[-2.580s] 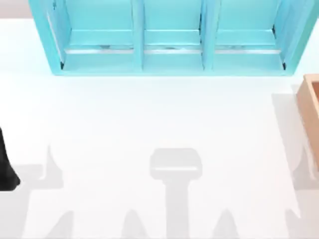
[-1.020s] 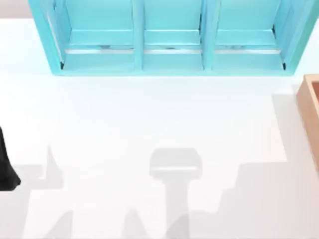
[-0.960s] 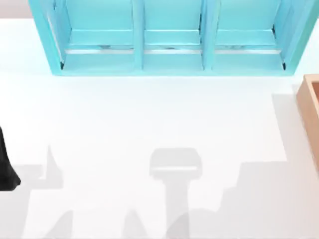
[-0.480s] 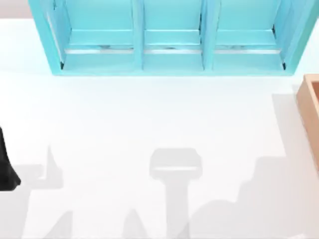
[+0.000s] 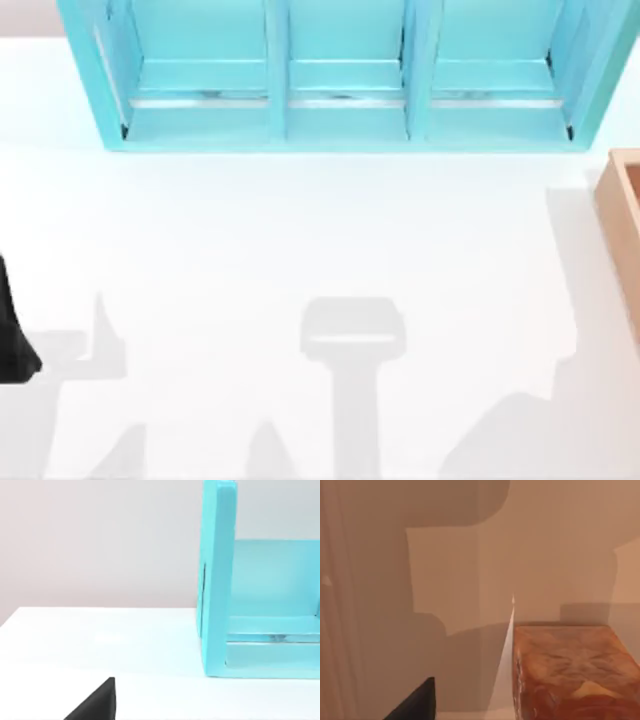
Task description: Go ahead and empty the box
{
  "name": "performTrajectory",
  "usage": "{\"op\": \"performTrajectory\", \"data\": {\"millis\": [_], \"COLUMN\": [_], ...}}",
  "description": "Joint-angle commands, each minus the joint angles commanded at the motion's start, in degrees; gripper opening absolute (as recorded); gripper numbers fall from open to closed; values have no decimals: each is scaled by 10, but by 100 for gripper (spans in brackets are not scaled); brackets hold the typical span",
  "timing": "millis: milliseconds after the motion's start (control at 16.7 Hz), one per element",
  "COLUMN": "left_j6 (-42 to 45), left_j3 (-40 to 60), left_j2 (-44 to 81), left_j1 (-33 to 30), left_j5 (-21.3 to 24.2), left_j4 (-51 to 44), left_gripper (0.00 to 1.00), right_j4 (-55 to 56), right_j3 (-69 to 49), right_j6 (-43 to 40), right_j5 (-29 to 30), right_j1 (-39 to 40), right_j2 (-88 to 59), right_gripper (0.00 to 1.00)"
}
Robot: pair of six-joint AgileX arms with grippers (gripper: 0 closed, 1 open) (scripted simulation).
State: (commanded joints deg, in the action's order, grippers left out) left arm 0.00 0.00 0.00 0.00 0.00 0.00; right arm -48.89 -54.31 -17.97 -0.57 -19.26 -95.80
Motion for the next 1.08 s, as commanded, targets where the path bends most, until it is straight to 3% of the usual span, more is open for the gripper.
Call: {"op": "performTrajectory", "data": {"millis": [420,1080], "left_j6": [0,0], "left_j3": [0,0], "left_j2": [0,0], "left_j1": [0,0], "left_j5": [0,0], "left_j4": [0,0], "left_gripper": [100,100], "right_j4": [36,36], "right_j3": [26,26], "right_j6": [7,7], "right_j5": [0,0], "right_j1": [7,7], "right_j2": [-9,-9], "right_gripper": [100,17]}}
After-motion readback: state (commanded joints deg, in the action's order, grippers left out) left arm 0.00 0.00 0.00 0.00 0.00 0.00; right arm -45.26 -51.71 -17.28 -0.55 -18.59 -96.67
